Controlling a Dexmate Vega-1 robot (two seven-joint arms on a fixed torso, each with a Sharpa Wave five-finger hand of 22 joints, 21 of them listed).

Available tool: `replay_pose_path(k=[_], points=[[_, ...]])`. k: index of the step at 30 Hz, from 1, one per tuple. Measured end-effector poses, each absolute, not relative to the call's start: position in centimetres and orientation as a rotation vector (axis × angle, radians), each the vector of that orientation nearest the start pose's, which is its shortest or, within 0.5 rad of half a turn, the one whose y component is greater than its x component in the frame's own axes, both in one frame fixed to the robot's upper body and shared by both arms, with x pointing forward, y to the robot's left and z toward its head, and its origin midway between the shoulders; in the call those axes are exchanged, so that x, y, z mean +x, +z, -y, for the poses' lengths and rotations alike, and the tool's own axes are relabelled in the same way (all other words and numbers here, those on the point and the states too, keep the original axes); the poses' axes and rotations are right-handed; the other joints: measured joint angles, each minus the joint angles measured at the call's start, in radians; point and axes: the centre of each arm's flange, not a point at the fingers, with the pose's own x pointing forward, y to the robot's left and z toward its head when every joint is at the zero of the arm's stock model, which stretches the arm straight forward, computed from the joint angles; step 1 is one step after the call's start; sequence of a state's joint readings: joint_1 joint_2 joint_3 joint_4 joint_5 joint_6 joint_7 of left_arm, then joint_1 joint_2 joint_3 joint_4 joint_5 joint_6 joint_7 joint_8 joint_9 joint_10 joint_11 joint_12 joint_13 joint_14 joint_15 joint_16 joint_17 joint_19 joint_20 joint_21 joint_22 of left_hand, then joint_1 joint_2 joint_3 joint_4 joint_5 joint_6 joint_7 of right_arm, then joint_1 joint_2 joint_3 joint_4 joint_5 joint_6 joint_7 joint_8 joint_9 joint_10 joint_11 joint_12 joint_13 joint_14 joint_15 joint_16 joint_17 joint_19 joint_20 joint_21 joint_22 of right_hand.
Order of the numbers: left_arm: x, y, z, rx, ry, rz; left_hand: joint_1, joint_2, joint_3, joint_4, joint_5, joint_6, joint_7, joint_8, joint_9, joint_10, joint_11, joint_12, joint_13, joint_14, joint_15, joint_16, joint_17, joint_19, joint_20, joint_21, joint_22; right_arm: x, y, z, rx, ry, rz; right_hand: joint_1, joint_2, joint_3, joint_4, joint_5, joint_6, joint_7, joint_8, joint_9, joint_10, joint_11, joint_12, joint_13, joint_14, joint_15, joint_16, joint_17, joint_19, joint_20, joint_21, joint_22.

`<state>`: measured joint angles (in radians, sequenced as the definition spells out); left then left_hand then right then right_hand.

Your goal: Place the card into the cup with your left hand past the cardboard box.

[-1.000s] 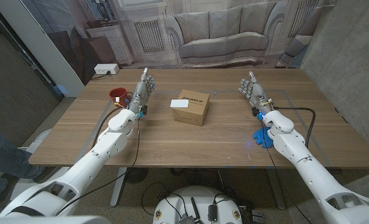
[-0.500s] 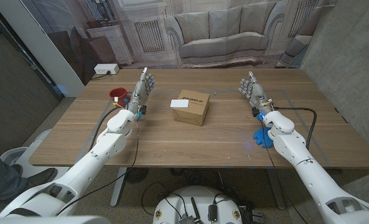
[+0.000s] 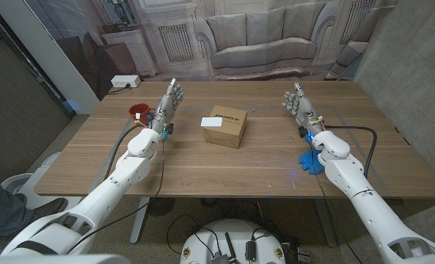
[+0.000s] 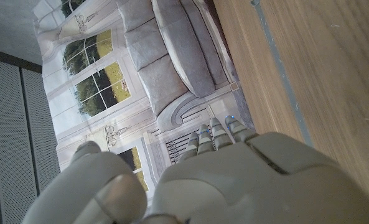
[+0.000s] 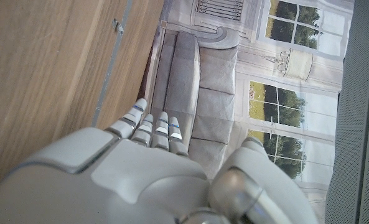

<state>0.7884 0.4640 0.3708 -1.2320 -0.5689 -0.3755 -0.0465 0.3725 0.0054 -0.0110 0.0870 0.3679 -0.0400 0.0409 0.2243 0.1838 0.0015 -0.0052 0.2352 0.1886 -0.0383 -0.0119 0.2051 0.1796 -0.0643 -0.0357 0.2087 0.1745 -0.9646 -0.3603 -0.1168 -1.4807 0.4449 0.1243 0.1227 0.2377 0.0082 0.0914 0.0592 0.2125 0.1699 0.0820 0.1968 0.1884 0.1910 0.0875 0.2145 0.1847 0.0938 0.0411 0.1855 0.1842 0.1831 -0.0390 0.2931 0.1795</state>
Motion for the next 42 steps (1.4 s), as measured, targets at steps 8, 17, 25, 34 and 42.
replay_pose_path(k=[8, 17, 25, 34, 42], points=[[66.3, -0.6, -27.5, 0.013, -0.214, 0.711, 0.007, 0.008, 0.004, -0.004, 0.0, 0.016, -0.005, 0.008, 0.0, 0.02, -0.002, 0.006, 0.0, 0.013, -0.004, 0.0, 0.0, 0.01, 0.0, 0.0, 0.0, 62.2, -1.7, 29.0, 0.022, 0.209, 0.617, 0.0, 0.0, 0.0, 0.0, 0.0, 0.0, 0.0, 0.0, 0.0, 0.0, 0.0, 0.0, 0.0, 0.0, 0.0, 0.0, 0.0, 0.0, 0.0, -0.003, 0.0], [66.7, -0.6, -27.0, 0.014, -0.227, 0.738, 0.018, 0.01, 0.005, -0.011, 0.0, 0.027, -0.007, 0.008, 0.0, 0.027, -0.006, 0.006, 0.0, 0.021, -0.006, 0.0, 0.0, 0.017, 0.0, 0.0, 0.0, 62.0, -1.6, 29.1, 0.029, 0.204, 0.623, 0.0, 0.0, 0.0, 0.0, 0.0, 0.0, 0.0, 0.0, 0.0, 0.0, 0.0, 0.0, 0.0, 0.004, 0.004, 0.0, 0.0, 0.0, 0.0, -0.003, 0.0], [66.2, -0.5, -27.6, 0.031, -0.222, 0.767, 0.062, 0.033, 0.022, -0.028, 0.006, 0.054, -0.015, 0.012, 0.0, 0.055, -0.016, 0.006, 0.0, 0.044, -0.008, 0.0, -0.001, 0.025, 0.0, 0.0, 0.0, 61.7, -1.5, 28.5, 0.035, 0.192, 0.627, 0.003, 0.003, 0.0, 0.0, 0.0, 0.0, 0.0, 0.0, 0.0, 0.005, -0.006, 0.0, 0.0, 0.01, -0.002, 0.0, 0.0, 0.0, 0.0, -0.009, 0.0], [65.7, -0.5, -29.0, 0.059, -0.209, 0.781, 0.121, 0.055, 0.04, -0.054, 0.006, 0.079, -0.018, 0.015, 0.0, 0.077, -0.02, 0.006, 0.0, 0.068, -0.021, 0.0, -0.003, 0.024, 0.0, 0.0, 0.0, 61.3, -2.0, 27.8, 0.046, 0.168, 0.622, 0.003, 0.003, 0.0, 0.0, 0.0, 0.0, 0.0, 0.0, 0.0, 0.009, -0.002, 0.0, 0.0, 0.009, -0.002, 0.0, 0.0, 0.0, 0.0, -0.009, 0.0], [65.1, -0.5, -30.3, 0.086, -0.186, 0.795, 0.159, 0.062, 0.051, -0.074, 0.006, 0.111, -0.032, 0.015, 0.0, 0.1, -0.032, 0.006, 0.0, 0.088, -0.022, 0.0, -0.003, 0.024, 0.0, -0.007, 0.0, 60.9, -2.4, 27.2, 0.052, 0.152, 0.619, 0.003, 0.003, 0.0, 0.0, 0.0, 0.004, -0.004, 0.0, 0.0, 0.009, -0.002, 0.0, 0.0, 0.009, -0.002, 0.0, 0.0, 0.0, 0.0, -0.014, 0.0]])
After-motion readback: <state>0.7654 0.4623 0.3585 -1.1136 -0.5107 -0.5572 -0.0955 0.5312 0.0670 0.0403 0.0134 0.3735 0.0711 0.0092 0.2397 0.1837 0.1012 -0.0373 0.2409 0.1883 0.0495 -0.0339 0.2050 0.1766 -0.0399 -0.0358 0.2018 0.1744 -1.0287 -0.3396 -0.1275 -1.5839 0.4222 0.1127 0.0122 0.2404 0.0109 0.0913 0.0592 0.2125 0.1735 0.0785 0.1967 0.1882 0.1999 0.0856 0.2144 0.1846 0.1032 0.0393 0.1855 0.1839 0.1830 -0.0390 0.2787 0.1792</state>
